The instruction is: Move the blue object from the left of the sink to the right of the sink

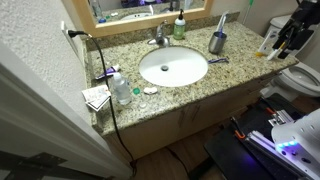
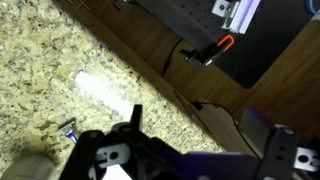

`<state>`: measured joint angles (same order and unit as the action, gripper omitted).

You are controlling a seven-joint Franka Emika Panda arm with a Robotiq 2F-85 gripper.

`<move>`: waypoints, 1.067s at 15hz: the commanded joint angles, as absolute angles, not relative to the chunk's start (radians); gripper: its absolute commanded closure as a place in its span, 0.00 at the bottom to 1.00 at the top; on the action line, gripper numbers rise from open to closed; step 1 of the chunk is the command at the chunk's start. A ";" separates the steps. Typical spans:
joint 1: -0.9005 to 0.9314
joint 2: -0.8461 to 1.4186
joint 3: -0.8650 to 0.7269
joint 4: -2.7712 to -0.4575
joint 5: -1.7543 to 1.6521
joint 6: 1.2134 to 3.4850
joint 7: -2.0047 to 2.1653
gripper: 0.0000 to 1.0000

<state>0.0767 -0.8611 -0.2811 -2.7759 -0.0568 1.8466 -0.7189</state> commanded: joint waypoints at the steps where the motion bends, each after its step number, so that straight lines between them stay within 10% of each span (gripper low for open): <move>1: 0.107 -0.829 -0.306 -2.738 -0.075 1.788 -0.890 0.00; 16: 0.182 -0.606 -0.319 -2.664 -0.058 1.821 -1.333 0.00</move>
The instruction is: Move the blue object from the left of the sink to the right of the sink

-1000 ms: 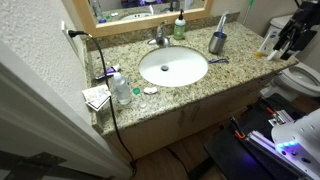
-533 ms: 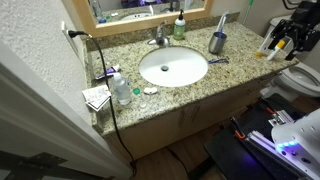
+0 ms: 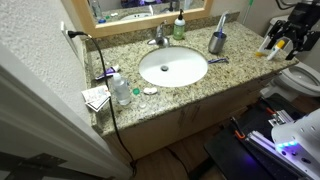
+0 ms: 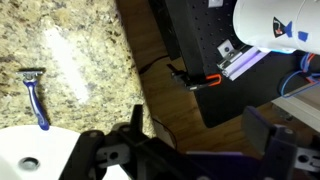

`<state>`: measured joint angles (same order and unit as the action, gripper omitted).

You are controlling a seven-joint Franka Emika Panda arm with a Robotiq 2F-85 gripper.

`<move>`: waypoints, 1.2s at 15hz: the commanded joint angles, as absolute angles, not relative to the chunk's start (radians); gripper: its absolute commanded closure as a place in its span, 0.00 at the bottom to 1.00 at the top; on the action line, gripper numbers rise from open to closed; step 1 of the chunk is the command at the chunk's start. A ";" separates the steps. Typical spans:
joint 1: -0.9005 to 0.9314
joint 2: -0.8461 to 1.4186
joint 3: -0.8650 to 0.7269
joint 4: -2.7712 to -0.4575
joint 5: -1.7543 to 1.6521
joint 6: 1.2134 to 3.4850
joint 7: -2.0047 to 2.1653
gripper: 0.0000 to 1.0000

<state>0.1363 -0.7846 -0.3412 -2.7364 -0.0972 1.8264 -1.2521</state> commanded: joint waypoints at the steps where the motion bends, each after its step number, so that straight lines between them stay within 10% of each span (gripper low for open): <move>1: 0.187 -0.562 -0.311 -2.638 -0.048 1.802 -1.360 0.00; 18: 0.258 -0.638 -0.094 -2.581 0.104 1.908 -1.713 0.00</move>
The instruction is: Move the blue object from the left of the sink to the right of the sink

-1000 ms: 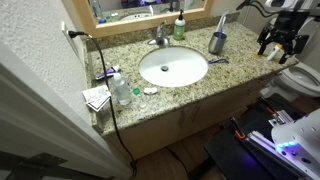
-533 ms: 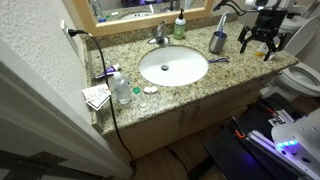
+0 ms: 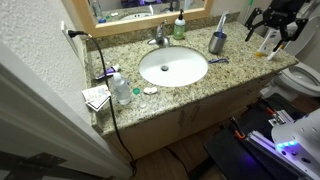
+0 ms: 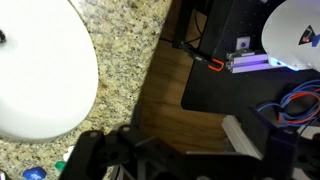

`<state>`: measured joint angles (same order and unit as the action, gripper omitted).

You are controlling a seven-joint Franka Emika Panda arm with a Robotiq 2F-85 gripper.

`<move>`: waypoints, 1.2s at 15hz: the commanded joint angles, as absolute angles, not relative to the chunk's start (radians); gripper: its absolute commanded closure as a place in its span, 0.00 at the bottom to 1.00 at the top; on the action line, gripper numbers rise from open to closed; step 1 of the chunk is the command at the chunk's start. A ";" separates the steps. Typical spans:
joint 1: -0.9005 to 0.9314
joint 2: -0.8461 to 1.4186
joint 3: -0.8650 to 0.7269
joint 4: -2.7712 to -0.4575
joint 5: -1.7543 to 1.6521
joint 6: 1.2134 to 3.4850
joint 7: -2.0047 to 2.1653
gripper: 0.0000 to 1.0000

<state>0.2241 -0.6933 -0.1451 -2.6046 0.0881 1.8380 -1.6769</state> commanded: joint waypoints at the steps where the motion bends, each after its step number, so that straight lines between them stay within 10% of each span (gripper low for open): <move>1: 0.296 -0.605 -0.054 -2.578 0.130 1.990 -1.707 0.00; 18: 0.455 -0.394 0.086 -2.462 0.286 2.211 -1.948 0.00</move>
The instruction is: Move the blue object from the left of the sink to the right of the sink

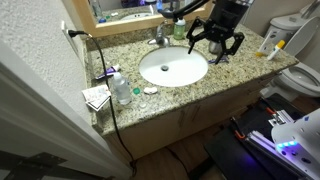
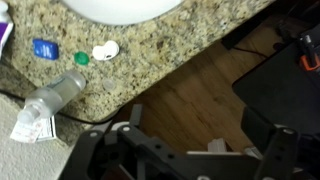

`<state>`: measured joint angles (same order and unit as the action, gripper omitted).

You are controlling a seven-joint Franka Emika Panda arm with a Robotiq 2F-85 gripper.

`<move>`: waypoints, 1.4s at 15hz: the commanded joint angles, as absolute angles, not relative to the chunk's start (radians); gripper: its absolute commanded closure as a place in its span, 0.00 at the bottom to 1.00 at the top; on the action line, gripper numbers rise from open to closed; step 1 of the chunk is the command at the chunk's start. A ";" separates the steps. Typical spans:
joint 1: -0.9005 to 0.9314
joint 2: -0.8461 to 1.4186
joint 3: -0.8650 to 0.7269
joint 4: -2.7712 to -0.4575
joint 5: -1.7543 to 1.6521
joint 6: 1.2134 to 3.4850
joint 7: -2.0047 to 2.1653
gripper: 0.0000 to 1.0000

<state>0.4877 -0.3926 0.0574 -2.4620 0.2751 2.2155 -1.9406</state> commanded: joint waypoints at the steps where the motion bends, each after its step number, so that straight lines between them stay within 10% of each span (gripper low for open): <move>1: 0.468 -0.375 0.096 -2.438 0.312 2.210 -1.973 0.00; 21: 0.365 0.208 0.224 -2.001 0.397 2.414 -2.318 0.00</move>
